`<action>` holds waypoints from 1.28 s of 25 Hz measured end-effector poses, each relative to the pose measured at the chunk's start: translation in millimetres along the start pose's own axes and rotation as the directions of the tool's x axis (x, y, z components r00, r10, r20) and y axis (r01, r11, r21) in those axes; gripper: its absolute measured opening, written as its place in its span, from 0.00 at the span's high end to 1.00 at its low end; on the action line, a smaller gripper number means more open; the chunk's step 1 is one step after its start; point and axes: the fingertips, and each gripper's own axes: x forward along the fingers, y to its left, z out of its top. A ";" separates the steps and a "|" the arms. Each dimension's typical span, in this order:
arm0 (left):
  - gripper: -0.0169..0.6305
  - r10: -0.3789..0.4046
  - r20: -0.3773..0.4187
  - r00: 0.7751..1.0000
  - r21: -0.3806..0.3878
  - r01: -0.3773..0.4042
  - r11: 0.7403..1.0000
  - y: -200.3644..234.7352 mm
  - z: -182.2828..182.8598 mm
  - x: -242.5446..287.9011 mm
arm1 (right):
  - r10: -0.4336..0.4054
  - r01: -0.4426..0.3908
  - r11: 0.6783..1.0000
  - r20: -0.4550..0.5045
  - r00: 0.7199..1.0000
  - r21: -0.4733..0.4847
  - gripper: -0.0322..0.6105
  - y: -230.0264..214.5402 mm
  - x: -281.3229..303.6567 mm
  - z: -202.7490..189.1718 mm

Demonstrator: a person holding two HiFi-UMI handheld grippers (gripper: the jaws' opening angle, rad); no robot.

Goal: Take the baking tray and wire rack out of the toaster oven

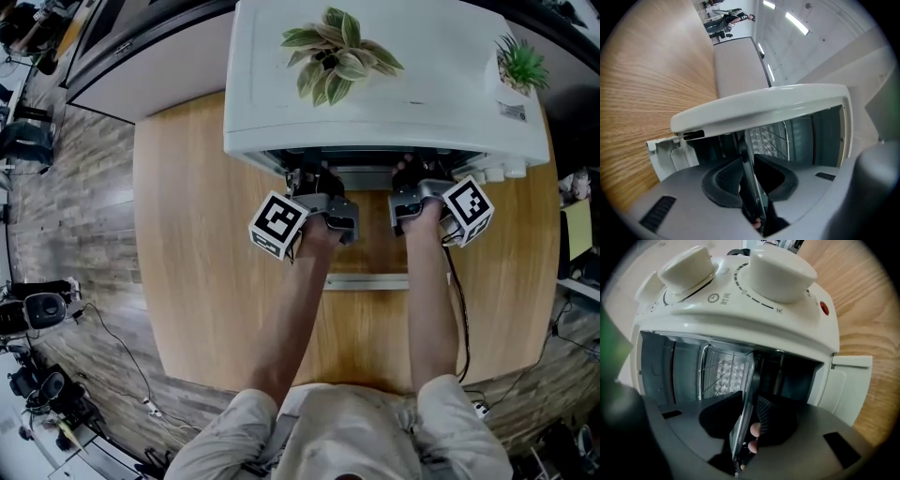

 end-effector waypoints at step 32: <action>0.91 0.059 0.002 0.998 -0.153 -0.058 0.987 13.3 -28.5 -109.7 | -0.085 0.088 0.989 -0.034 0.996 0.116 0.82 -27.2 -106.7 -34.2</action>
